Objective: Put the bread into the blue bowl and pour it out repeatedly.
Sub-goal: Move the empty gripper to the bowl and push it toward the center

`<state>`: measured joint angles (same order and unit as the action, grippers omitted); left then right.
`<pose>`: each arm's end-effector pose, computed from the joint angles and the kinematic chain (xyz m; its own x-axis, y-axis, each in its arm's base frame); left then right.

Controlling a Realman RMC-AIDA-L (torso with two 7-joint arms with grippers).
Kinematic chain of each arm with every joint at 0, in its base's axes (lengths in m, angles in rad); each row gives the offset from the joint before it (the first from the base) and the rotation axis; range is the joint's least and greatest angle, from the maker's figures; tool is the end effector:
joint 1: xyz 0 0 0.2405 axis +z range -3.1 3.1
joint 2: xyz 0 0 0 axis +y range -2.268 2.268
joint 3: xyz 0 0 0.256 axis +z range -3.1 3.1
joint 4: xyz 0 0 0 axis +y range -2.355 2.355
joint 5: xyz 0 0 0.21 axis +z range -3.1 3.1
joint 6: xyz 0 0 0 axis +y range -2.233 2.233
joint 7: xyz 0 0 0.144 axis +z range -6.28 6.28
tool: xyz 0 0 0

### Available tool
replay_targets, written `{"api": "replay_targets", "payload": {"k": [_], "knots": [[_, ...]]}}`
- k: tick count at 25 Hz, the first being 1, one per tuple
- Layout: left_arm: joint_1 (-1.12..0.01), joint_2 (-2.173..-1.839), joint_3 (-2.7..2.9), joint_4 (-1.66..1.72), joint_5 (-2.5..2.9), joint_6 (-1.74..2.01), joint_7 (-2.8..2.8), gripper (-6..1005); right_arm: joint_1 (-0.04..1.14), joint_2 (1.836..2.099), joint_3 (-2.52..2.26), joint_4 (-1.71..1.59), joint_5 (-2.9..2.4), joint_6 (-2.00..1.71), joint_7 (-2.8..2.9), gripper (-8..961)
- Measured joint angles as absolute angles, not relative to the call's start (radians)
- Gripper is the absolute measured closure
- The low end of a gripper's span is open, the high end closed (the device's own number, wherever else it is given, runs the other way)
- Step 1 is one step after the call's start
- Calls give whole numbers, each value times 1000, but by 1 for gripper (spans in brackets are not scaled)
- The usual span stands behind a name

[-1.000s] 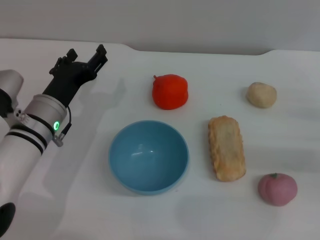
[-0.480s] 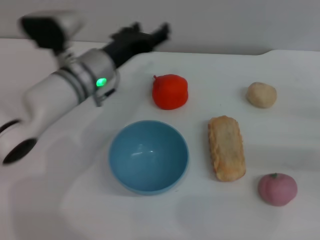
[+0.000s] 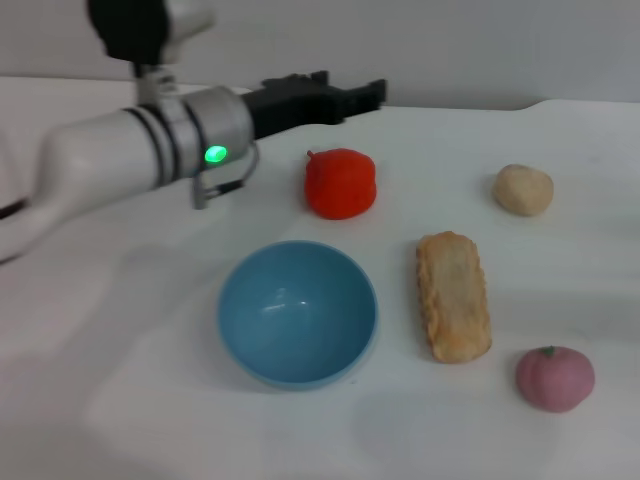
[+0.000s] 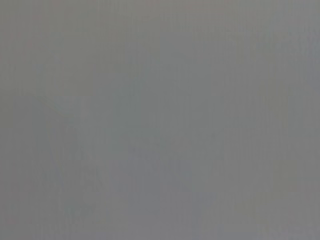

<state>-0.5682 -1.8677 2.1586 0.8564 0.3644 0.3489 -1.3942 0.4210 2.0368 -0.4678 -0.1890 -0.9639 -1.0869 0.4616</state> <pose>-0.1922 0.3985 -0.0587 0.5864 0.4740 0.6569 0.7783 -0.5542 -0.2950 0.3843 0.3355 0.0656 0.6949 0.0057 -0.7190 -0.7191 0.0077 -0.6949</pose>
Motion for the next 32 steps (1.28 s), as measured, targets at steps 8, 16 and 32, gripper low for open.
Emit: {"api": "replay_targets", "payload": {"k": [8,16,32], "knots": [[-445,-1828,1896,919,949,669,-1693,231,428,2027,-469,-178,-963,-1066,462,597],[-412,-1910,1585,936,1499,922,-1957,247,428,2028,-469,-178,-963,-1054,462,598],[-403,-2052,1346,1304,2306,1307,-2423,245,448,2030,-469,-175,-963,-1004,462,598]]}}
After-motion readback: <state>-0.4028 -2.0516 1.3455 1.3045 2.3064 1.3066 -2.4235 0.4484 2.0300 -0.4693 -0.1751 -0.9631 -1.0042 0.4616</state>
